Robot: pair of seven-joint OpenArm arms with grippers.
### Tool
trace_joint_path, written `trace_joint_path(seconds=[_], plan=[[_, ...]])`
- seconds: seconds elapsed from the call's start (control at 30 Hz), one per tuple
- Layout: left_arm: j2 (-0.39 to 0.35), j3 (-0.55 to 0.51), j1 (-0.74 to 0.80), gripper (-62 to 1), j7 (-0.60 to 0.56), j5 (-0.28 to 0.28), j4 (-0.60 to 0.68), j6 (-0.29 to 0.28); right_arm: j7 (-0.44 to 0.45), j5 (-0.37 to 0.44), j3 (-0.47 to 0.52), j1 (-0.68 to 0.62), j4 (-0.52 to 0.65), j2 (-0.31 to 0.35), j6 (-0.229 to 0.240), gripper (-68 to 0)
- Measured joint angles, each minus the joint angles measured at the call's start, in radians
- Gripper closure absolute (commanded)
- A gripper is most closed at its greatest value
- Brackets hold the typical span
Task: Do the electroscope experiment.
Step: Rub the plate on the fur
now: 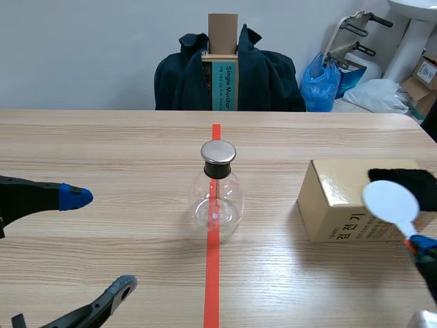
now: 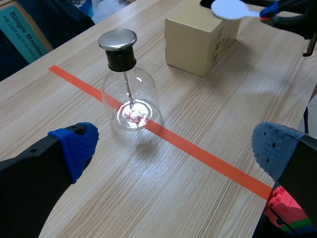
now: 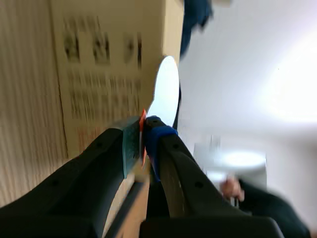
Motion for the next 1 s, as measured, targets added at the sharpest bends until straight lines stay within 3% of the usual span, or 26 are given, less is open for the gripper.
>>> trace_joint_path(seconds=[0.07, 0.1, 0.13, 0.23, 0.27, 0.37, 0.4, 0.5, 0.53, 0.57, 0.67, 0.7, 0.8, 0.83, 0.87, 0.93, 0.97, 1.0], plan=[[0.002, 0.000, 0.000, -62.3, 0.000, 0.000, 0.000, 0.000, -0.187, 0.014, -0.005, -0.002, 0.000, -0.021, 0.002, -1.0], [0.002, 0.000, 0.000, -62.3, 0.000, 0.000, 0.000, 0.000, -0.224, 0.021, 0.002, -0.005, 0.000, -0.021, 0.004, -1.0], [0.002, 0.000, 0.000, -62.3, 0.000, 0.000, 0.000, 0.000, -0.193, 0.020, 0.019, -0.009, 0.000, -0.016, 0.008, -1.0], [0.013, 0.000, 0.000, -62.3, 0.000, 0.000, 0.000, 0.000, 0.039, 0.007, 0.035, -0.022, 0.000, 0.011, 0.005, -1.0], [0.015, 0.000, 0.000, -62.3, 0.000, 0.000, 0.000, 0.000, 0.019, -0.002, 0.024, -0.022, 0.000, 0.008, -0.002, -1.0], [0.015, 0.000, 0.000, -62.3, 0.000, 0.000, 0.000, 0.000, -0.254, 0.025, 0.014, -0.022, 0.000, -0.019, 0.002, -1.0], [0.015, 0.000, 0.000, -62.3, 0.000, 0.000, 0.000, 0.000, -0.257, 0.024, 0.028, -0.022, 0.000, -0.017, 0.003, -1.0], [0.015, 0.000, 0.000, -62.3, 0.000, 0.000, 0.000, 0.000, -0.016, 0.009, 0.052, -0.028, 0.000, 0.006, 0.005, -1.0], [0.015, 0.000, 0.000, -62.3, 0.000, 0.000, 0.000, 0.000, 0.023, 0.007, 0.046, -0.029, 0.000, 0.006, 0.001, -1.0], [0.015, 0.000, 0.000, -62.3, 0.000, 0.000, 0.000, 0.000, -0.011, 0.006, 0.033, -0.030, 0.000, 0.002, -0.001, -1.0], [0.015, 0.000, 0.000, -62.3, 0.001, 0.000, 0.000, 0.000, -0.299, 0.035, 0.035, -0.027, 0.000, -0.028, 0.000, -1.0], [0.015, 0.000, 0.000, -62.3, 0.000, 0.000, 0.000, 0.000, -0.291, 0.028, 0.051, -0.027, 0.000, -0.024, 0.007, -1.0], [0.015, 0.000, 0.000, -62.3, 0.000, 0.000, 0.000, -0.001, -0.066, 0.006, 0.064, -0.030, 0.000, -0.010, 0.013, -1.0], [0.015, 0.000, 0.000, -62.3, 0.000, 0.000, 0.000, 0.000, -0.030, -0.001, 0.050, -0.030, 0.000, -0.009, 0.013, -1.0], [0.015, 0.000, 0.000, -62.3, 0.000, 0.000, 0.000, 0.000, -0.057, -0.009, 0.032, -0.029, 0.000, -0.015, 0.010, -1.0], [0.015, 0.000, 0.000, -62.3, 0.000, 0.000, 0.000, 0.000, -0.243, 0.006, 0.021, -0.027, 0.000, -0.042, 0.007, -1.0], [0.015, 0.000, 0.000, -62.3, 0.000, 0.000, 0.000, 0.000, -0.291, 0.019, 0.026, -0.027, 0.000, -0.045, 0.007, -1.0], [0.015, 0.000, 0.000, -62.3, 0.000, 0.000, 0.000, 0.000, -0.269, 0.018, 0.043, -0.028, -0.002, -0.041, 0.013, -1.0]])
